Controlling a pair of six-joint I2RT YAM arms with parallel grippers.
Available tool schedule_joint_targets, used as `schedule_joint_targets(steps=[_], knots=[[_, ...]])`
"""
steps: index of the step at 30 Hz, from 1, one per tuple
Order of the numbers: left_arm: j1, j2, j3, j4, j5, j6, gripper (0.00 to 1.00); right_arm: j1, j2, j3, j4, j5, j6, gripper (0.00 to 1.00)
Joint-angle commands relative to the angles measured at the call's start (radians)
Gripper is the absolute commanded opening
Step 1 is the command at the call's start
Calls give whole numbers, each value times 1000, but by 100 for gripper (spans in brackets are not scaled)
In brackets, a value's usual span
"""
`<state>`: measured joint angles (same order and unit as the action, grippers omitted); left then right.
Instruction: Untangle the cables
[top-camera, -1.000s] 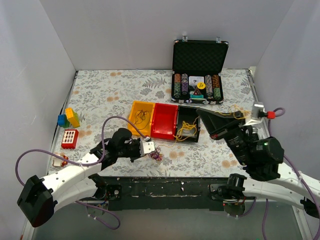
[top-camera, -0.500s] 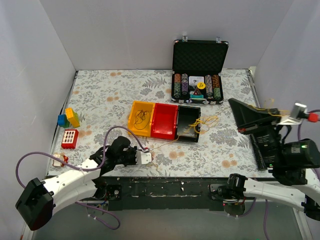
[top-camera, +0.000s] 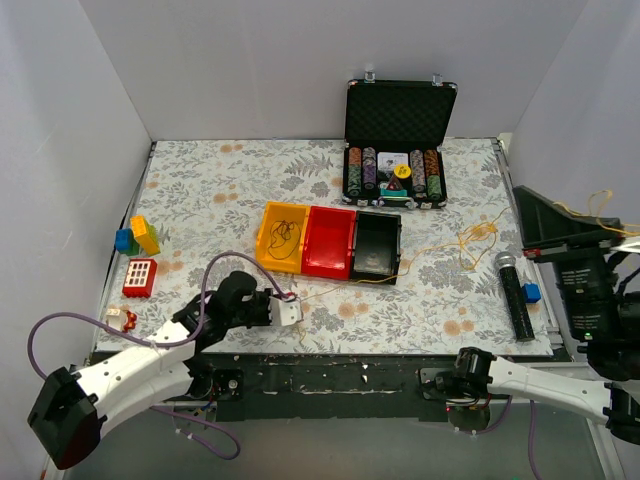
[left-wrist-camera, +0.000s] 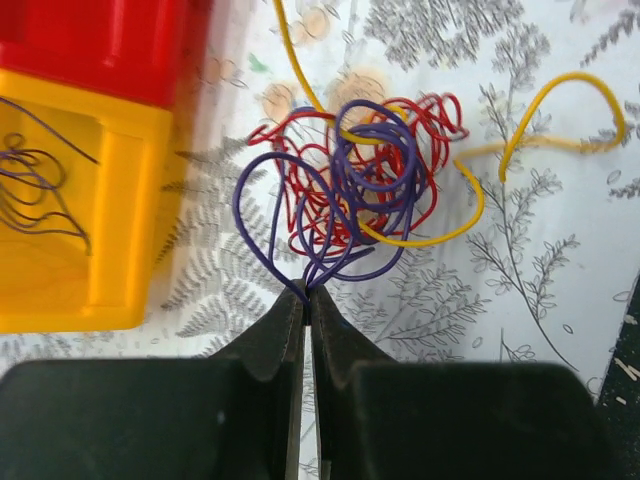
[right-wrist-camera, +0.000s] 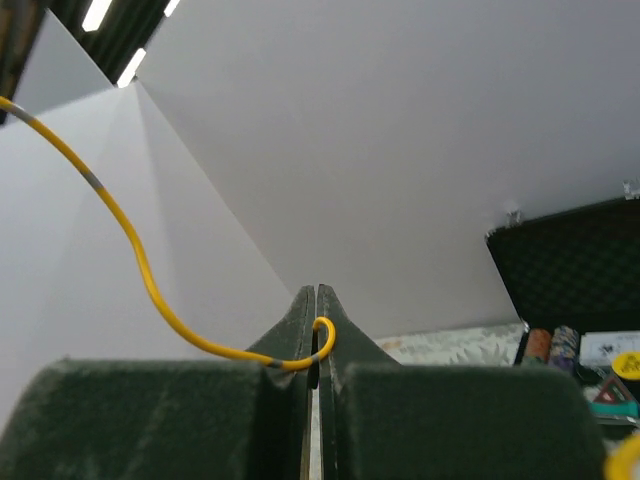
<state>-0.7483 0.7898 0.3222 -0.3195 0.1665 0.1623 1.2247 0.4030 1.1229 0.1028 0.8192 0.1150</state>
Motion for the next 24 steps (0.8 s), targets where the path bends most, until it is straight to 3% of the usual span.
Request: schedule_joint_targets(steps=[1, 5, 14, 19, 24], knots=[[4, -23, 153, -32, 11, -35, 0, -1, 40, -54, -167, 47, 63, 1], [3, -55, 285, -75, 71, -49, 0, -1, 89, -100, -424, 58, 227, 1], [4, -135, 408, -179, 194, 57, 0, 1, 102, -317, -730, 47, 632, 1], [4, -165, 397, -167, 119, 54, 0, -1, 73, -325, -870, 121, 782, 1], [4, -190, 339, -87, -42, -1, 0, -1, 53, -311, -963, 170, 873, 1]])
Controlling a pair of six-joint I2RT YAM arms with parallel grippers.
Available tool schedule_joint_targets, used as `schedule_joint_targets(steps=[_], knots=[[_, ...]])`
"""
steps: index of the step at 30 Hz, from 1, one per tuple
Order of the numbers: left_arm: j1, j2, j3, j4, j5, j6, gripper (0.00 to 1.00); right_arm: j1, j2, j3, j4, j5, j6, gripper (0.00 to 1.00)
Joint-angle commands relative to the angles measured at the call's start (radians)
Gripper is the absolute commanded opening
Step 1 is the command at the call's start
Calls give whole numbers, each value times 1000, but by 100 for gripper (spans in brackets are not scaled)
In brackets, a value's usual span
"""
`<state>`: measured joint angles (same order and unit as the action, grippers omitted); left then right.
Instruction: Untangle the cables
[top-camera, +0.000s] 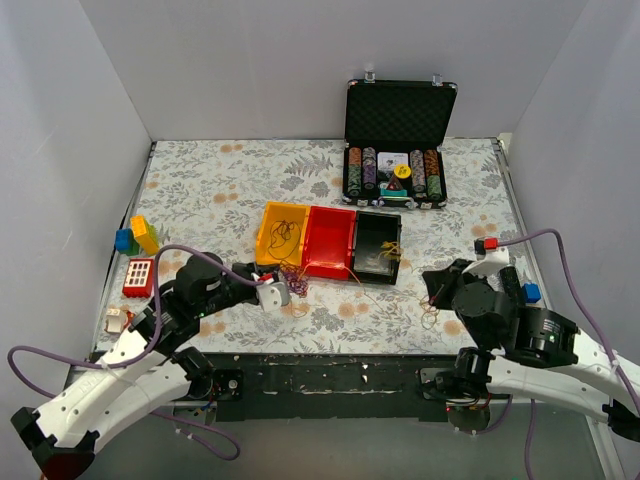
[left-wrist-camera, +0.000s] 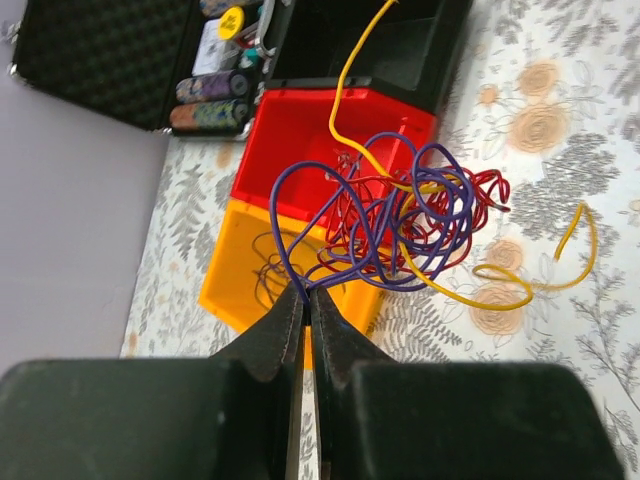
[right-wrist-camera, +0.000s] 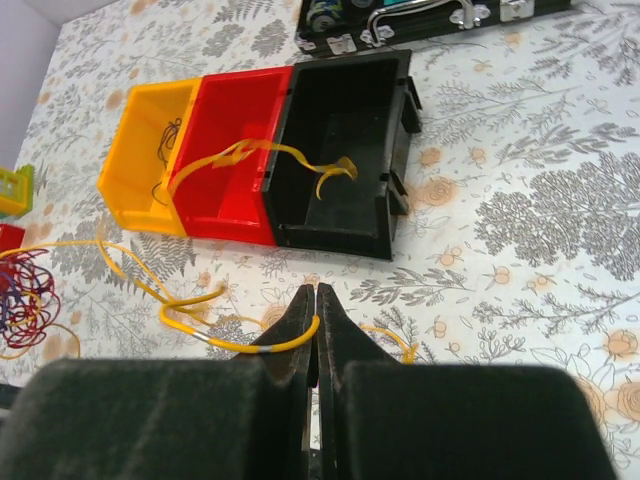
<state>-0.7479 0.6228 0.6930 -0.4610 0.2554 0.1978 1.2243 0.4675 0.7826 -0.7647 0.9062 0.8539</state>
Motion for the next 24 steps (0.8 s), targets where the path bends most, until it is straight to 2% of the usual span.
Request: schedule_joint_targets(steps=[1, 9, 13, 16, 20, 24], knots=[[4, -21, -39, 62, -157, -56, 0, 0, -15, 30, -107, 89, 143, 1], [4, -21, -27, 82, -197, -172, 0, 1, -32, 23, -163, 100, 218, 1], [4, -20, -18, 107, -241, -181, 0, 0, -23, 37, -281, 115, 345, 1], [4, -18, -24, 116, -320, -190, 0, 0, -33, 47, -372, 135, 474, 1], [4, -29, -56, 168, -454, -274, 0, 0, -88, 86, -433, 195, 568, 1], [2, 15, -98, 254, -684, -353, 0, 0, -159, 141, -417, 275, 548, 1]])
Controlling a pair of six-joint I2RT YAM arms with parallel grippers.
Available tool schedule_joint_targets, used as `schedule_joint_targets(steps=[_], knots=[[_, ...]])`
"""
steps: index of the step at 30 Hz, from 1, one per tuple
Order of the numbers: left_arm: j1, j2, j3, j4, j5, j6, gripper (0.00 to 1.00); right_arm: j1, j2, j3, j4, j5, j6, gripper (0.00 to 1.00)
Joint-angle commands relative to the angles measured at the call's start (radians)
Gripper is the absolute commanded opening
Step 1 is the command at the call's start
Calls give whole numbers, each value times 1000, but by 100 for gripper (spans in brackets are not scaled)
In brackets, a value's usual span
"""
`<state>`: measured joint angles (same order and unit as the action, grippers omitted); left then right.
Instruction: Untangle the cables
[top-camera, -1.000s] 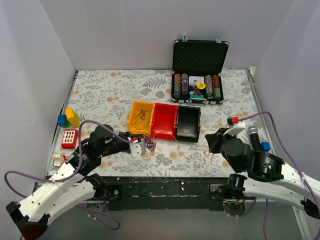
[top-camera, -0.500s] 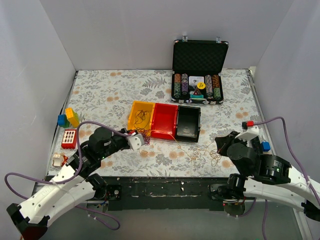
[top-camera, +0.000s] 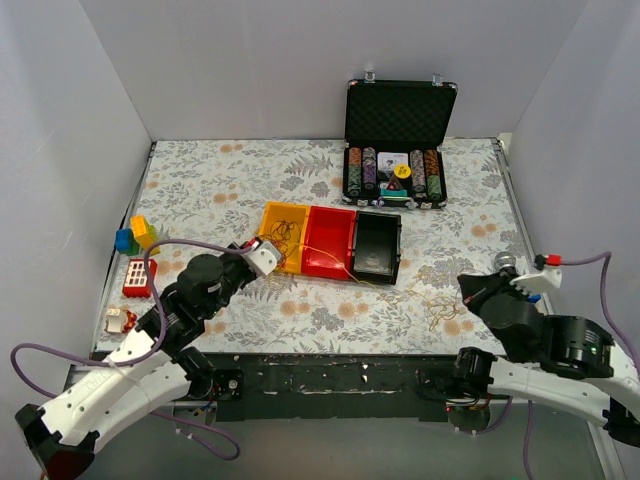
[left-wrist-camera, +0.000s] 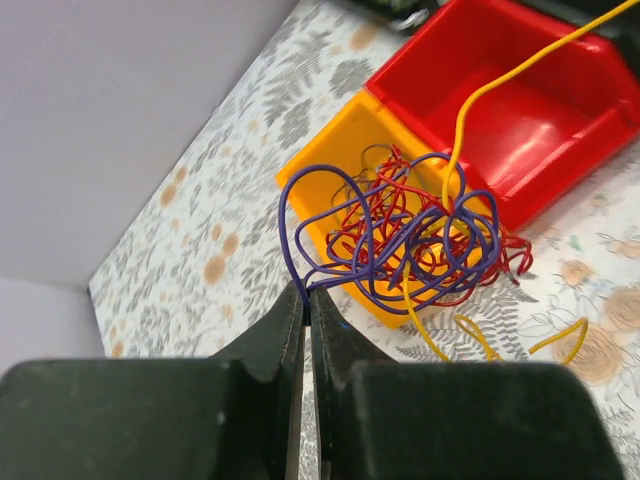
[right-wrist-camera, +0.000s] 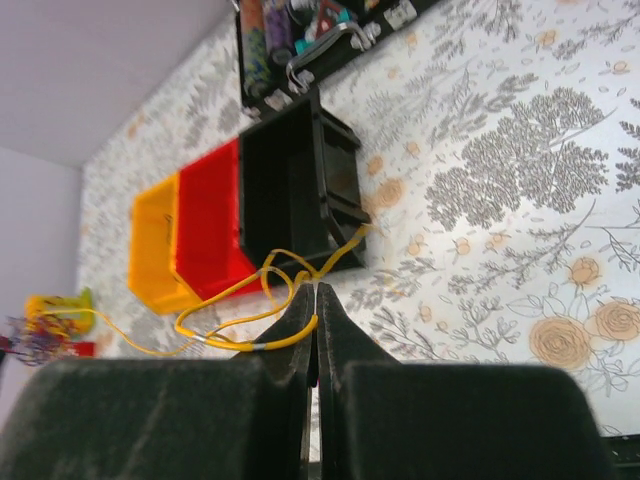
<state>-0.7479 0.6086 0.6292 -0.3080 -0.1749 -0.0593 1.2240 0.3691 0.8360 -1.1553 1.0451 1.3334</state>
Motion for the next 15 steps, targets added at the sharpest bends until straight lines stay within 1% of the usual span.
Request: schedule_joint_targets(steps=[1, 2, 3, 7, 9, 13, 15], knots=[[8, 49, -37, 125, -311, -123, 0, 0, -70, 106, -27, 156, 56, 1], [18, 66, -37, 130, -357, -148, 0, 2, -81, 126, -29, 173, 46, 1], [31, 86, -36, 116, -374, -177, 0, 2, -88, 146, -29, 187, 27, 1], [113, 147, -68, 73, -357, -246, 0, -1, -111, 248, 32, 219, -143, 1], [160, 190, -103, 81, -345, -244, 0, -1, -127, 285, 174, 211, -302, 1], [271, 269, -178, 148, -299, -183, 0, -11, -148, 325, 451, 132, -616, 1], [349, 304, -209, 200, -270, -146, 0, -17, -138, 376, 512, 98, -690, 1]])
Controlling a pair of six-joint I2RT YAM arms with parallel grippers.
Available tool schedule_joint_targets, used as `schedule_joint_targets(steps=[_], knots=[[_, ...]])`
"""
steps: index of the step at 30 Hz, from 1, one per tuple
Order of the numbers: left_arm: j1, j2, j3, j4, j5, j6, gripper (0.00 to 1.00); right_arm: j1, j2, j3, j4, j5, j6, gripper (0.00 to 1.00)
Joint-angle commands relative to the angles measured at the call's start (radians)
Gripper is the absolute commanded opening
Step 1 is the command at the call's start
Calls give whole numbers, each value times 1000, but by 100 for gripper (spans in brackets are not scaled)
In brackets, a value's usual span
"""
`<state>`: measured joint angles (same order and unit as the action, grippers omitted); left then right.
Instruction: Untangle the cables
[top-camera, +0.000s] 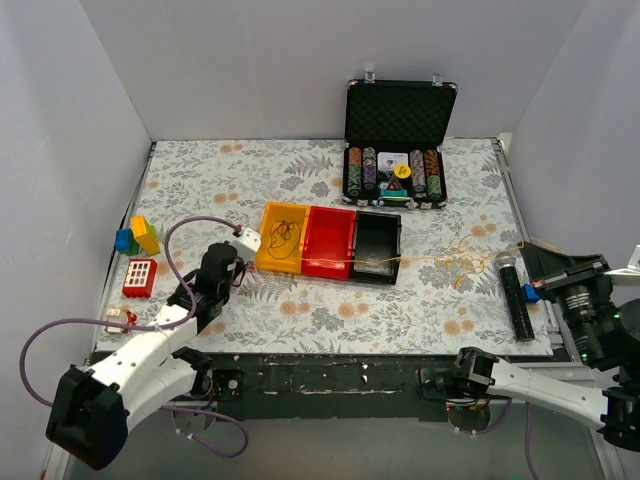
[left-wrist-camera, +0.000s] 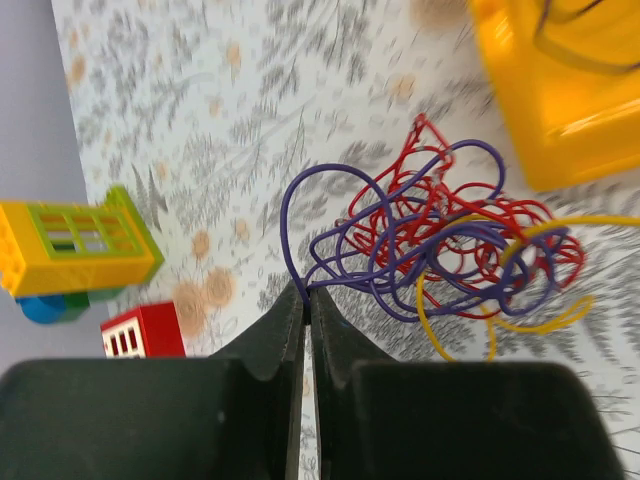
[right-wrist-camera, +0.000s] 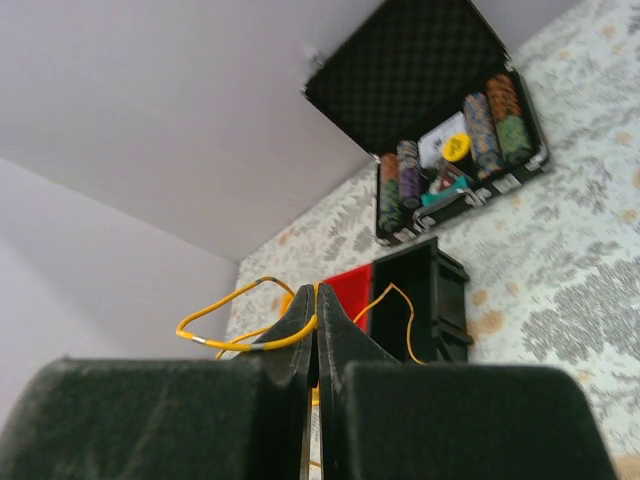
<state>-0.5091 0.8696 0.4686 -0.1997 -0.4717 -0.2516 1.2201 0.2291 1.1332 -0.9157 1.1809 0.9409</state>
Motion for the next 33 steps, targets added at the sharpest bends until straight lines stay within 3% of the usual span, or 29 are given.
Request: schedule_joint_targets(steps=[1, 9, 17, 27, 30, 33], knots=[[139, 60, -59, 112, 44, 64, 0, -19, 13, 108, 285, -47, -330, 1], [320, 204, -47, 193, 127, 112, 0, -126, 78, 328, 390, -167, -540, 1], [403, 334, -32, 312, 136, 132, 0, -185, 90, 441, 356, -213, -568, 1], [474, 450, 70, 303, 176, 74, 0, -225, 26, 451, 423, -329, -590, 1], [474, 422, 114, 231, 261, 29, 0, -228, 42, 442, 404, -360, -565, 1], [474, 330, 149, 129, 453, 31, 0, -228, 81, 396, 374, -395, -515, 1]])
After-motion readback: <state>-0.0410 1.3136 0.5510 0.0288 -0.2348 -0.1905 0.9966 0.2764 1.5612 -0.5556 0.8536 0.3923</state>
